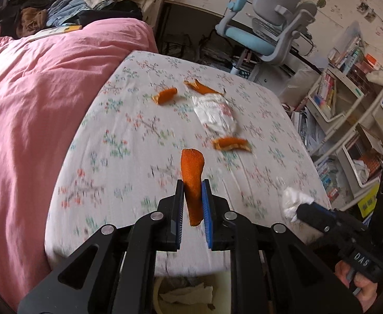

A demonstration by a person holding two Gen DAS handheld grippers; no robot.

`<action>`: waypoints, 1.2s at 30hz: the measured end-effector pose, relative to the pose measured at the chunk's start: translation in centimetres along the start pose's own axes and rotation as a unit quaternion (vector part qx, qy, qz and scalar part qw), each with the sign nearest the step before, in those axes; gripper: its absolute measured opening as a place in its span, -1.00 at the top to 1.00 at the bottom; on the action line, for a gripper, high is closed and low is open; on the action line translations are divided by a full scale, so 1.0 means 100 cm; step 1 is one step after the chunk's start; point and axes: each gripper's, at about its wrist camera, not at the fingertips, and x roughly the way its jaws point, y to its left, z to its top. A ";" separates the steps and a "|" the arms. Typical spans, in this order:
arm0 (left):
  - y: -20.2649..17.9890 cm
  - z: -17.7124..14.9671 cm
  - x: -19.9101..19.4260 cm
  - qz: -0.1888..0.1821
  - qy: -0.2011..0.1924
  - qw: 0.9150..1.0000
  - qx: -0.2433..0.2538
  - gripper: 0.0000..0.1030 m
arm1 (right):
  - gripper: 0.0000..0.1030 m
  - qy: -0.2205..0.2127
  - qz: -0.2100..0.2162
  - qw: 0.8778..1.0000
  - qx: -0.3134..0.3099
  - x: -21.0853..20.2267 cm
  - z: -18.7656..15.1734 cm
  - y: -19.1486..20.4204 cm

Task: Collect trash
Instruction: 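Carry peel and tissue over the yellow wastebasket while both grippers open to drop them, then move both grippers back toward the orange peels on the sheet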

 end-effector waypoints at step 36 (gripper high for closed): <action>-0.022 -0.093 -0.052 0.072 -0.015 0.997 0.028 -0.58 | -0.41 0.103 -0.099 0.989 0.023 0.001 -0.116 0.007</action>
